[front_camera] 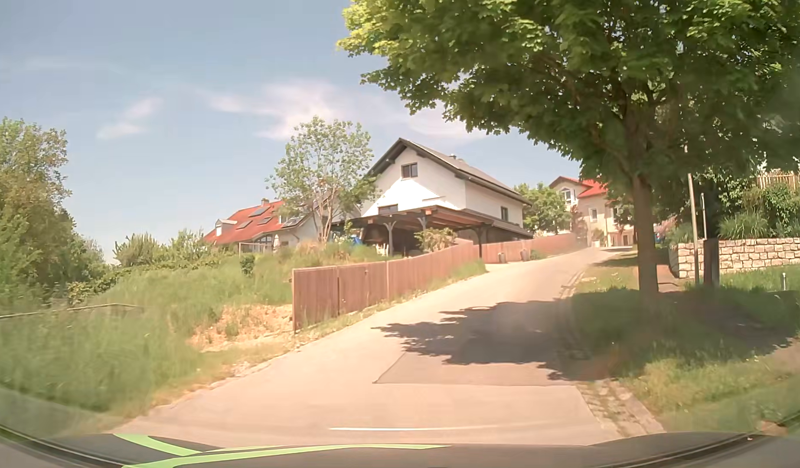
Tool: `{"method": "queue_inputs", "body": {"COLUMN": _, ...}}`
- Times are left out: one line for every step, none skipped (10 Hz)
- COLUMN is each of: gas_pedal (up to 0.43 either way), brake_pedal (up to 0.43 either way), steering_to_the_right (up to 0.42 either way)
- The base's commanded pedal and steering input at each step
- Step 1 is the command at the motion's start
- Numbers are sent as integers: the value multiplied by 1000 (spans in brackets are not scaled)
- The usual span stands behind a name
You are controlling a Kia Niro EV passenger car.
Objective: Follow the waypoints while adhering to traffic rules and regulations
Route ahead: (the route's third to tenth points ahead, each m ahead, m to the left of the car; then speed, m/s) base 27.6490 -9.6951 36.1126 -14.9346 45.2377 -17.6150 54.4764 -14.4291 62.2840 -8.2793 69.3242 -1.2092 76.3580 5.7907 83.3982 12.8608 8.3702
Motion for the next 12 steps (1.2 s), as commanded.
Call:
{"method": "queue_inputs", "body": {"gas_pedal": 157, "brake_pedal": 0, "steering_to_the_right": 106}}
{"method": "queue_inputs", "body": {"gas_pedal": 157, "brake_pedal": 0, "steering_to_the_right": 105}}
{"method": "queue_inputs", "body": {"gas_pedal": 157, "brake_pedal": 0, "steering_to_the_right": 108}}
{"method": "queue_inputs", "body": {"gas_pedal": 157, "brake_pedal": 0, "steering_to_the_right": 108}}
{"method": "queue_inputs", "body": {"gas_pedal": 157, "brake_pedal": 0, "steering_to_the_right": 107}}
{"method": "queue_inputs", "body": {"gas_pedal": 157, "brake_pedal": 0, "steering_to_the_right": 108}}
{"method": "queue_inputs", "body": {"gas_pedal": 157, "brake_pedal": 0, "steering_to_the_right": 107}}
{"method": "queue_inputs", "body": {"gas_pedal": 157, "brake_pedal": 0, "steering_to_the_right": 106}}
{"method": "queue_inputs", "body": {"gas_pedal": 177, "brake_pedal": 0, "steering_to_the_right": 106}}
{"method": "queue_inputs", "body": {"gas_pedal": 177, "brake_pedal": 0, "steering_to_the_right": 106}}
{"method": "queue_inputs", "body": {"gas_pedal": 189, "brake_pedal": 0, "steering_to_the_right": 105}}
{"method": "queue_inputs", "body": {"gas_pedal": 189, "brake_pedal": 0, "steering_to_the_right": 101}}
